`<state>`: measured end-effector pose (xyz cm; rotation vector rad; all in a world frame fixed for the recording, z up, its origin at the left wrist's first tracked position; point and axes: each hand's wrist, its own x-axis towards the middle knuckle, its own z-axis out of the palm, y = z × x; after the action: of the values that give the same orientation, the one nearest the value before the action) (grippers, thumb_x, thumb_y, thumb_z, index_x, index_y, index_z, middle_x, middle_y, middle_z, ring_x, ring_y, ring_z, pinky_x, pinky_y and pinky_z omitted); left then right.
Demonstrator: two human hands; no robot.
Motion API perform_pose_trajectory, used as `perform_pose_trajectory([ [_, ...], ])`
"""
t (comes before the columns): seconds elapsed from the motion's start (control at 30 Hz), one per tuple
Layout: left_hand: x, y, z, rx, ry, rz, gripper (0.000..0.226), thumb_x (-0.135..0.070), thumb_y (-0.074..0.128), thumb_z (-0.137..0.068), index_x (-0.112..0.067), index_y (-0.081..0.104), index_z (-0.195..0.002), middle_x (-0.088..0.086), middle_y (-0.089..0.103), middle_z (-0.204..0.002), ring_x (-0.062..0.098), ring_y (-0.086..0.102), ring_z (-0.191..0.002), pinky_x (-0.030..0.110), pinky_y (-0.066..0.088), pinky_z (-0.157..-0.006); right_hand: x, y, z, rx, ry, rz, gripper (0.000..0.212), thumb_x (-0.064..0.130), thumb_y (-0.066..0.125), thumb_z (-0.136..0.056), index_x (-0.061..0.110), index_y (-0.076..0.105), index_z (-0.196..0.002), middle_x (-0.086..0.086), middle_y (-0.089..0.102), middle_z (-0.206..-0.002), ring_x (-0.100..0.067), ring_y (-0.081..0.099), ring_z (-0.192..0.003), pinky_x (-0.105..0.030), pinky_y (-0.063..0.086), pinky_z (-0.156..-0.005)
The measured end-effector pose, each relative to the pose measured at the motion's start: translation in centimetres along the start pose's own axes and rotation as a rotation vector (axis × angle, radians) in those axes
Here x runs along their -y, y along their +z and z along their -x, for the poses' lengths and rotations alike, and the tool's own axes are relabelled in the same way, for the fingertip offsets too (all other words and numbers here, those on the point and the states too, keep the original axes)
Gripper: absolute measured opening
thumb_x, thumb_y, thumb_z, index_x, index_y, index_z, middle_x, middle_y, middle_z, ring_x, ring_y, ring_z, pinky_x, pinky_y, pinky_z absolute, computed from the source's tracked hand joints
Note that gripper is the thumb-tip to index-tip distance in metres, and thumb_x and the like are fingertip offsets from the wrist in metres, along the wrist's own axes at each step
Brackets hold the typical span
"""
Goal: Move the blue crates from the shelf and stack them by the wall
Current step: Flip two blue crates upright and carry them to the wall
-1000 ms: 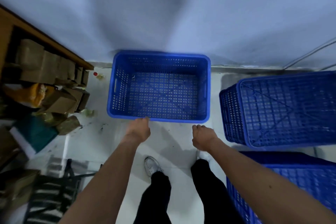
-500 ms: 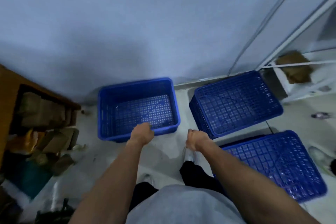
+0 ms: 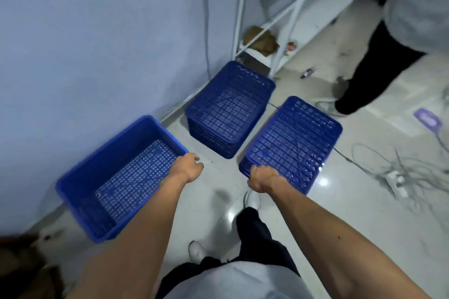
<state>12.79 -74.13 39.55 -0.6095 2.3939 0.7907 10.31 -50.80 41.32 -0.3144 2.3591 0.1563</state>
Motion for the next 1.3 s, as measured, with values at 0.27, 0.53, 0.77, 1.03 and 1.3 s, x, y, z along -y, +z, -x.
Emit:
perform_pose_trajectory([
  [0.27,-11.1,5.1,2.6,0.072,0.23,-0.174,0.02,-0.028,0.053,-0.094,-0.02,0.063,-0.109,0.007,0.067,-0.121,0.027,0.059,-0.112,0.036,0.047,-0.096,-10.7,4.4,5.7,0.025,0.197,-0.228,0.045,0.028,0.038,-0.096,0.009,0.045,-0.136,-0.014,0.05,-0.142,-0.031,0.051,-0.126,-0.041,0.042,-0.105],
  [0.53,-23.4,13.5,3.0,0.172,0.355,-0.307,0.033,-0.031,0.052,-0.097,-0.019,0.063,-0.126,0.006,0.067,-0.123,0.026,0.061,-0.106,0.038,0.05,-0.093,-24.8,9.2,8.9,-0.03,0.331,-0.431,0.044,0.031,0.04,-0.098,0.009,0.047,-0.134,-0.014,0.054,-0.137,-0.031,0.054,-0.121,-0.035,0.043,-0.096],
  [0.77,-28.5,18.6,1.2,0.179,0.356,-0.423,0.03,-0.031,0.05,-0.097,-0.018,0.066,-0.118,0.005,0.068,-0.122,0.026,0.061,-0.107,0.036,0.048,-0.091,-33.6,13.0,8.3,-0.077,0.41,-0.517,0.036,0.025,0.039,-0.096,0.005,0.054,-0.122,-0.017,0.058,-0.127,-0.034,0.057,-0.113,-0.034,0.044,-0.091],
  [1.03,-30.4,19.6,-4.7,0.226,0.312,-0.453,0.031,-0.029,0.05,-0.097,-0.018,0.066,-0.122,0.007,0.067,-0.124,0.026,0.061,-0.103,0.037,0.05,-0.093,-35.2,14.0,3.3,-0.085,0.371,-0.573,0.031,0.026,0.044,-0.096,0.003,0.057,-0.112,-0.016,0.063,-0.115,-0.033,0.06,-0.104,-0.03,0.043,-0.082],
  [1.3,-31.4,21.4,-14.8,0.357,0.386,-0.62,0.028,-0.021,0.042,-0.098,-0.016,0.063,-0.08,0.007,0.068,-0.089,0.026,0.061,-0.08,0.039,0.05,-0.087,-34.7,14.9,-4.4,0.019,0.505,-0.628,0.03,0.026,0.045,-0.096,0.004,0.058,-0.111,-0.014,0.063,-0.115,-0.032,0.06,-0.104,-0.029,0.043,-0.082],
])
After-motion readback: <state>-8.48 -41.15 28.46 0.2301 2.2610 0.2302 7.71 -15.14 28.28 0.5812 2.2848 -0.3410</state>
